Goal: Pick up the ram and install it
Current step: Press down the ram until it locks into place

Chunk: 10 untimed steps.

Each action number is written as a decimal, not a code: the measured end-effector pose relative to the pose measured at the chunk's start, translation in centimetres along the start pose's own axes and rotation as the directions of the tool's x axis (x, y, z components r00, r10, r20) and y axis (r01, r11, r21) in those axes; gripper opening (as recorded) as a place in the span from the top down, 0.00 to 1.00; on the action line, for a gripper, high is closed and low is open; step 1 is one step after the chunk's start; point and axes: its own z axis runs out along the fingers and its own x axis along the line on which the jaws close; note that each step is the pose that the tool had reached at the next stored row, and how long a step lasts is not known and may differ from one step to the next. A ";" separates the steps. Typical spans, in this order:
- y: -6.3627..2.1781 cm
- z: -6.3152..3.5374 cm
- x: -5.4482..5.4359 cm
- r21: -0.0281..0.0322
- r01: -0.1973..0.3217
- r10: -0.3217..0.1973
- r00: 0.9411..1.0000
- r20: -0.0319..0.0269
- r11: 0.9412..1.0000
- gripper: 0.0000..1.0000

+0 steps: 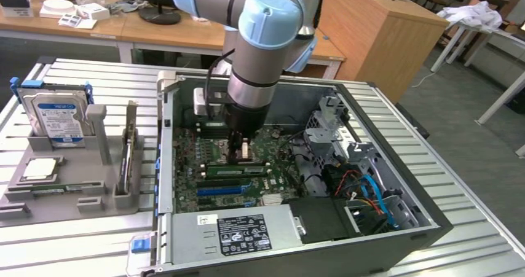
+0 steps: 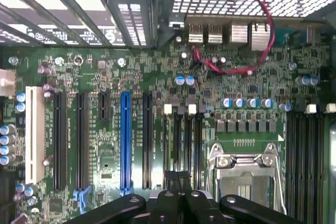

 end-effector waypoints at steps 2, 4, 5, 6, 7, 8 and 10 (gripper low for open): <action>0.18 0.01 0.0 0.000 0.000 0.000 1.000 0.000 1.000 0.89; 0.33 0.00 0.0 0.000 0.000 0.000 1.000 0.000 1.000 0.89; 0.41 0.00 0.0 0.000 0.000 0.000 1.000 0.000 1.000 0.89; 0.50 0.00 0.0 0.000 0.000 0.000 1.000 0.000 1.000 0.89; 0.55 0.00 0.0 0.000 0.000 0.000 1.000 0.000 1.000 0.89; 0.56 0.01 0.0 0.000 0.000 0.000 1.000 0.000 1.000 0.89; 0.56 0.00 0.0 0.000 0.000 0.000 1.000 0.000 1.000 0.89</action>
